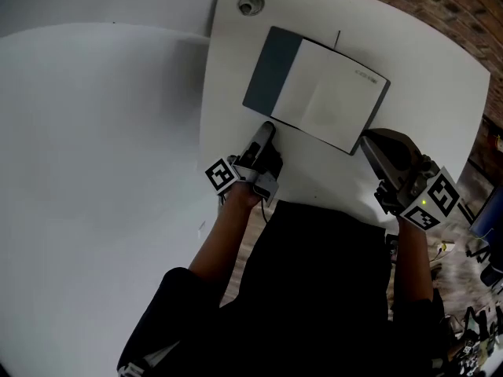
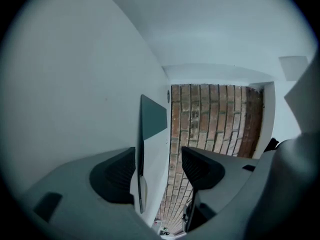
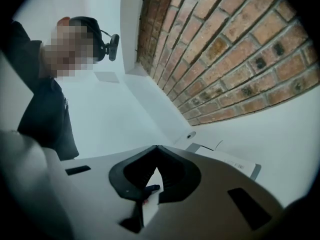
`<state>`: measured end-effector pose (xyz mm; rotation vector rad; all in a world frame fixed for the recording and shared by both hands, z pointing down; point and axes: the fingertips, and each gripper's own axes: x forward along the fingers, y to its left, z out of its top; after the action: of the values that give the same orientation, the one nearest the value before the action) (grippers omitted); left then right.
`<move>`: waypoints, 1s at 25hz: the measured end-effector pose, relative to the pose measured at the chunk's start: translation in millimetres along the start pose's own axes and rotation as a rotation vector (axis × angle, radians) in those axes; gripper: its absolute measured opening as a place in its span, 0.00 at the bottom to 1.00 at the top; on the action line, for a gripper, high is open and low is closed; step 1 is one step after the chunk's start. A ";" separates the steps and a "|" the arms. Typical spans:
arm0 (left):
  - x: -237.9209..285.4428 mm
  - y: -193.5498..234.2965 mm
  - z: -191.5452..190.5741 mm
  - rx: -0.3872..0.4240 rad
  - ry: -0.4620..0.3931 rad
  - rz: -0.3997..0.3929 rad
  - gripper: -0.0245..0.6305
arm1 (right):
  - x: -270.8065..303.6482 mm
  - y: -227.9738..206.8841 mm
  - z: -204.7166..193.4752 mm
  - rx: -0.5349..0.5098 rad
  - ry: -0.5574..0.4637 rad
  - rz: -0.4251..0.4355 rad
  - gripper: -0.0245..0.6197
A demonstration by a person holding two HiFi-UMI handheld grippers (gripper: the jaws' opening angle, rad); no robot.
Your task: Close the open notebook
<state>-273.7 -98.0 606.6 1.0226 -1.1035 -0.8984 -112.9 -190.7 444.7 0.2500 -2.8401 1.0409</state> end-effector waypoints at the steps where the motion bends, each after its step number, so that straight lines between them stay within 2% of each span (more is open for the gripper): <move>1: 2.0 -1.6 -1.3 0.008 0.012 0.002 0.46 | 0.3 -2.4 0.9 0.004 -0.006 -0.008 0.05; 5: 8.8 -5.9 -6.7 0.043 0.055 0.029 0.49 | 3.2 -7.0 4.1 0.014 -0.022 -0.020 0.05; 11: 13.4 -8.1 -1.2 0.060 0.019 0.067 0.49 | 1.6 -10.4 5.1 0.025 -0.038 -0.032 0.05; 17: 14.7 -14.5 3.1 0.066 0.004 0.044 0.49 | -2.1 -7.8 8.0 0.024 -0.045 -0.038 0.05; 20: 13.4 -6.6 3.5 0.067 0.000 0.036 0.42 | -4.0 -9.8 4.3 0.022 -0.043 -0.042 0.05; 25: 8.4 5.6 4.8 0.026 0.010 -0.004 0.18 | -6.4 -8.6 1.7 0.013 -0.038 -0.040 0.05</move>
<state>-276.1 -105.2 614.8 1.0499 -1.1076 -0.8831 -105.1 -197.5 447.9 0.3297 -2.8503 1.0584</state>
